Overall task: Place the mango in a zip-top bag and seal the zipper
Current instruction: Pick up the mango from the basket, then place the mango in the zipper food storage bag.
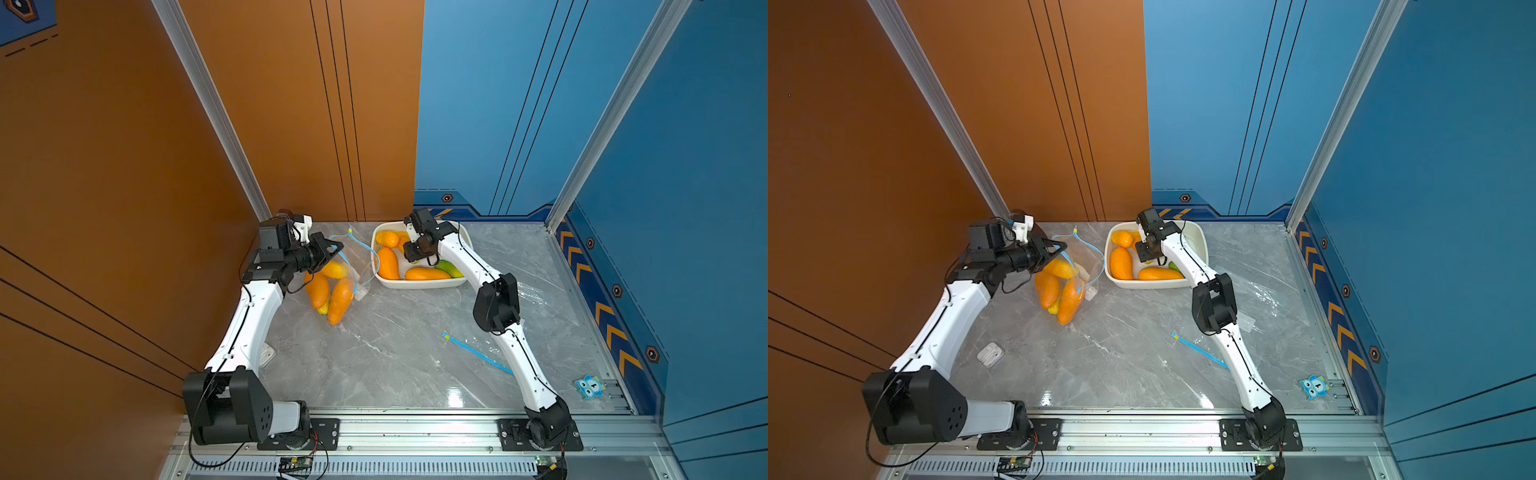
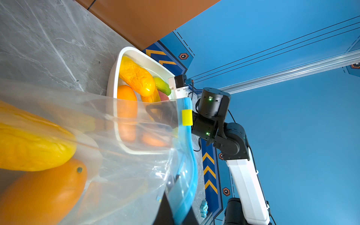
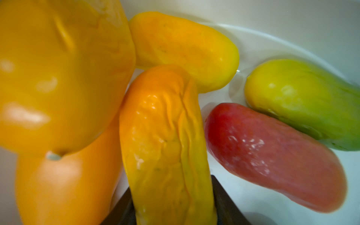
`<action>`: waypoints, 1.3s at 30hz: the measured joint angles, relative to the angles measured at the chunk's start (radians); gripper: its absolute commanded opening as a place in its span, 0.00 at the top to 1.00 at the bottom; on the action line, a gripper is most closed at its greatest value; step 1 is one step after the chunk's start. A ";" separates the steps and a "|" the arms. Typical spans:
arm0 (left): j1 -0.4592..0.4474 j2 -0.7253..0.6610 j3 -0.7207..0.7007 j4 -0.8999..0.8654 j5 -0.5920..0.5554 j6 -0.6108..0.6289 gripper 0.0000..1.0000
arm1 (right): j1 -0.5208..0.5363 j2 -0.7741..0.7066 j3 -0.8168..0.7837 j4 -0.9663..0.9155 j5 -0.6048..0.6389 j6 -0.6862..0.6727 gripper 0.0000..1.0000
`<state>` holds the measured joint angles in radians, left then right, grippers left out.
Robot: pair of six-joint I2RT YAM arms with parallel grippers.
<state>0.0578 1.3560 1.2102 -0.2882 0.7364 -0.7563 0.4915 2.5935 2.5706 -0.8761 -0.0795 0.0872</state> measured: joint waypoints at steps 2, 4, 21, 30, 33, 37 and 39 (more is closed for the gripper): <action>0.000 -0.002 0.000 0.000 0.000 0.000 1.00 | -0.009 -0.052 -0.012 0.013 -0.008 0.008 0.65; 0.000 -0.007 0.000 0.000 0.000 -0.003 1.00 | -0.020 -0.111 -0.032 0.028 -0.022 0.015 0.65; 0.000 -0.020 0.002 0.000 0.000 -0.031 1.00 | 0.158 -0.755 -0.803 0.535 -0.189 0.156 0.67; -0.011 -0.020 0.002 0.000 0.000 -0.038 1.00 | 0.297 -0.706 -0.821 0.776 -0.236 0.207 0.66; -0.011 -0.020 0.002 0.000 0.000 -0.042 1.00 | 0.295 -0.652 -0.820 0.787 -0.235 0.211 0.65; -0.011 -0.020 0.002 0.000 0.000 -0.046 1.00 | 0.299 -0.613 -0.819 0.787 -0.230 0.210 0.62; -0.011 -0.020 0.002 0.000 0.000 -0.049 1.00 | 0.304 -0.610 -0.819 0.787 -0.219 0.210 0.62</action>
<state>0.0467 1.3361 1.2121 -0.2882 0.7361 -0.8051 0.7959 1.9839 1.7512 -0.0891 -0.2981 0.2974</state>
